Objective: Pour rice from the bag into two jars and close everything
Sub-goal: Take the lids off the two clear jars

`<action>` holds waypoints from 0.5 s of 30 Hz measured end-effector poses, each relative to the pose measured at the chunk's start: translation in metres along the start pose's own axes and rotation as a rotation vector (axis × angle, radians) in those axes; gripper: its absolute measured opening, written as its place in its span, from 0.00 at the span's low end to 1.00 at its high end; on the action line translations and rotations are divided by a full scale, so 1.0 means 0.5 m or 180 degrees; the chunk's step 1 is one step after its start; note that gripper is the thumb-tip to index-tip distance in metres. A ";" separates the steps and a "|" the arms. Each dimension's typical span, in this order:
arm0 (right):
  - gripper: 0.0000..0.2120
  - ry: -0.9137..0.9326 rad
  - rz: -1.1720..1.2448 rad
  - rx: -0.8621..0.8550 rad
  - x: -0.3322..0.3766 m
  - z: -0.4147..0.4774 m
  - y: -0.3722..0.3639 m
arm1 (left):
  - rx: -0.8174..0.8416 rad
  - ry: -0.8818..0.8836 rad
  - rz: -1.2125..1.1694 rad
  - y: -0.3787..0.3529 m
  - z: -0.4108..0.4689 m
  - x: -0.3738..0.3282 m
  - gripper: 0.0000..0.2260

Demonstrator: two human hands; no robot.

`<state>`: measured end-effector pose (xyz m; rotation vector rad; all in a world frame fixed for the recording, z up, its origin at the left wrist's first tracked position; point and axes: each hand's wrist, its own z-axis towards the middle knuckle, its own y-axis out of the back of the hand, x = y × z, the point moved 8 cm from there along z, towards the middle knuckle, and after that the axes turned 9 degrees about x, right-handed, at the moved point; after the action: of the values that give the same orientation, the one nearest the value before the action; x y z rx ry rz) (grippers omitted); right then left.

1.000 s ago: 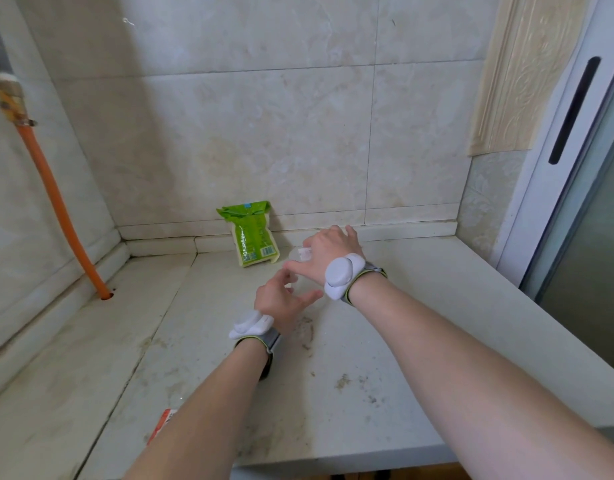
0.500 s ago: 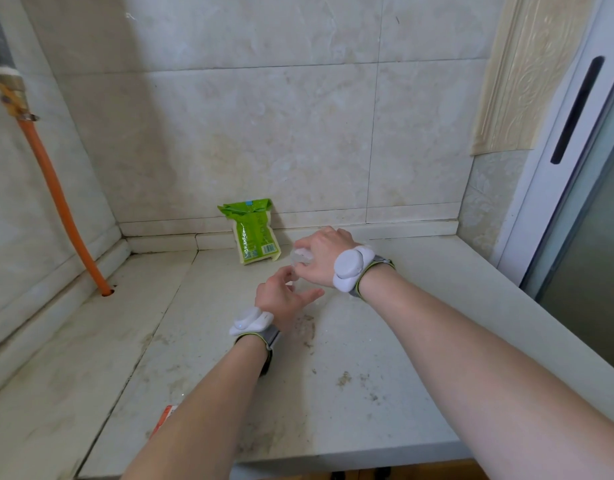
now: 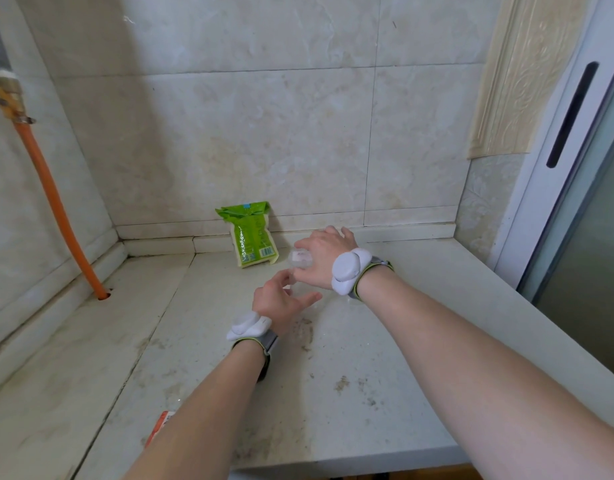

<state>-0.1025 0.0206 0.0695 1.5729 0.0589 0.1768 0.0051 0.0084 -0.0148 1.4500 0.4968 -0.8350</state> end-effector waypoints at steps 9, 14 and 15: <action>0.32 -0.0193 -0.0108 0.0043 -0.008 0.007 0.003 | -0.0031 -0.0042 -0.0037 0.003 -0.005 0.000 0.27; 0.23 0.0206 0.0110 -0.0028 0.012 -0.002 0.006 | 0.0047 -0.0016 -0.0017 0.001 -0.002 -0.001 0.32; 0.23 0.0238 0.0141 -0.0019 0.013 -0.003 0.006 | 0.0044 -0.0002 -0.0009 0.001 -0.002 -0.001 0.32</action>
<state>-0.0965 0.0231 0.0731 1.5621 0.0821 0.2703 0.0054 0.0096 -0.0143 1.4619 0.4934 -0.8425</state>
